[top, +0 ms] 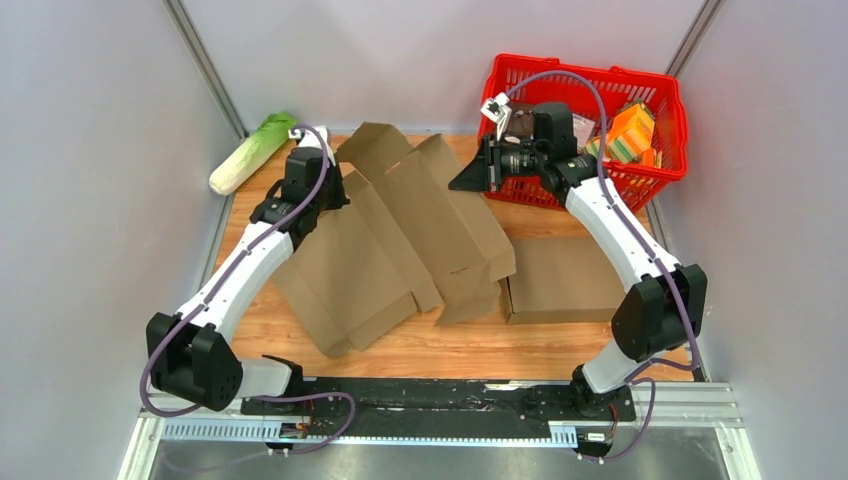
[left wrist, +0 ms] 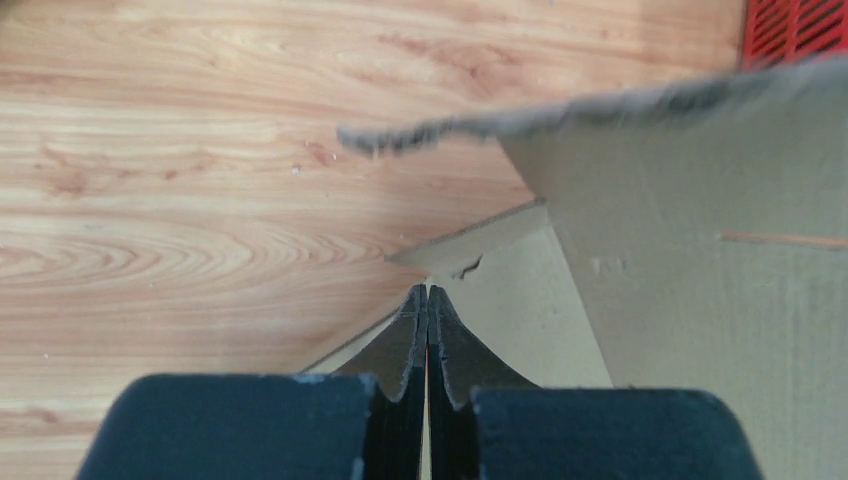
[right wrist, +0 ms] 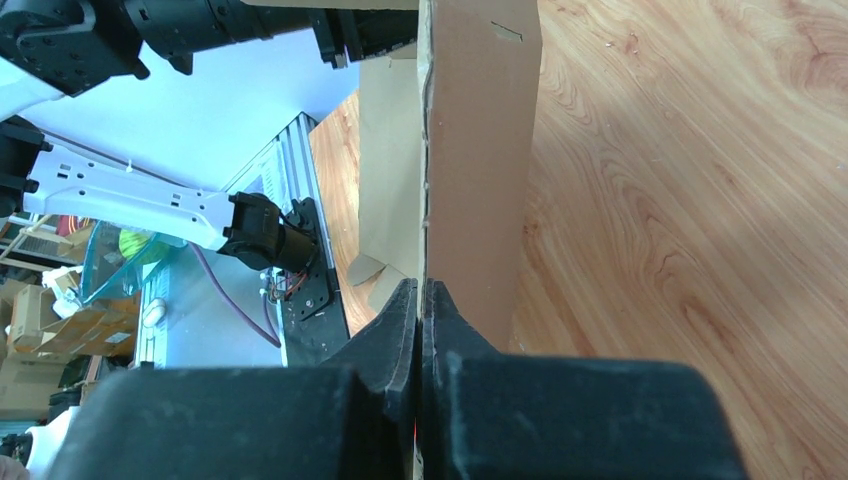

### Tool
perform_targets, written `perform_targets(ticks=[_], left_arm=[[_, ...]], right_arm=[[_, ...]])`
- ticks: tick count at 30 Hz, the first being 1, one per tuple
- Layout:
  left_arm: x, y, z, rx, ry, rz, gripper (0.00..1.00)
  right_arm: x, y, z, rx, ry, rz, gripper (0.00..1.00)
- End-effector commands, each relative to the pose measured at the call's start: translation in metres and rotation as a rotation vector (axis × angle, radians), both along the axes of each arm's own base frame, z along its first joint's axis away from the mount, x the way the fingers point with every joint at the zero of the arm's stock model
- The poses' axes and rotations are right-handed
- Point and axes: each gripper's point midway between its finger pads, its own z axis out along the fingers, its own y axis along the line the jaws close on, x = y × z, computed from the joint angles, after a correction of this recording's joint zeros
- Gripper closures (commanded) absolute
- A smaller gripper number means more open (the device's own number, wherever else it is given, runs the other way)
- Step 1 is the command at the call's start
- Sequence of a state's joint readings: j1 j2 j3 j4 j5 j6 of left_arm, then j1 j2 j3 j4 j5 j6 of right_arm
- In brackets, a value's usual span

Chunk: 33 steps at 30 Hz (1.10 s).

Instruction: Fold the paper box

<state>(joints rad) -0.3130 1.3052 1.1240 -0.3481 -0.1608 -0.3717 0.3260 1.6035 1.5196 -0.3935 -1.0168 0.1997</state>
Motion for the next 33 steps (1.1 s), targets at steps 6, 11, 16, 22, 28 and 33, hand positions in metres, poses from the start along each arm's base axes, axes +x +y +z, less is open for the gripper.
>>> perform_targets(ticks=[6,11,16,22,28,33], left_arm=[[0.025,0.012,0.060,0.016,-0.131,0.055,0.97],[0.039,0.006,0.064,-0.018,-0.133,0.053,0.90],[0.051,-0.008,0.068,-0.054,-0.122,0.006,0.91],[0.038,-0.022,0.057,-0.124,-0.106,-0.050,0.95],[0.018,-0.029,0.046,-0.198,-0.096,-0.074,0.95],[0.017,-0.041,0.008,-0.250,-0.015,-0.090,0.95]], right_arm=[[-0.002,0.001,0.027,0.046,-0.082,0.041,1.00],[-0.005,0.001,0.032,0.058,-0.087,0.045,1.00],[-0.007,0.002,0.037,0.073,-0.087,0.045,1.00],[-0.003,0.003,0.043,0.091,-0.096,0.021,1.00],[0.001,0.006,0.044,0.108,-0.077,0.014,1.00],[-0.007,0.012,0.051,0.126,-0.084,0.036,1.00]])
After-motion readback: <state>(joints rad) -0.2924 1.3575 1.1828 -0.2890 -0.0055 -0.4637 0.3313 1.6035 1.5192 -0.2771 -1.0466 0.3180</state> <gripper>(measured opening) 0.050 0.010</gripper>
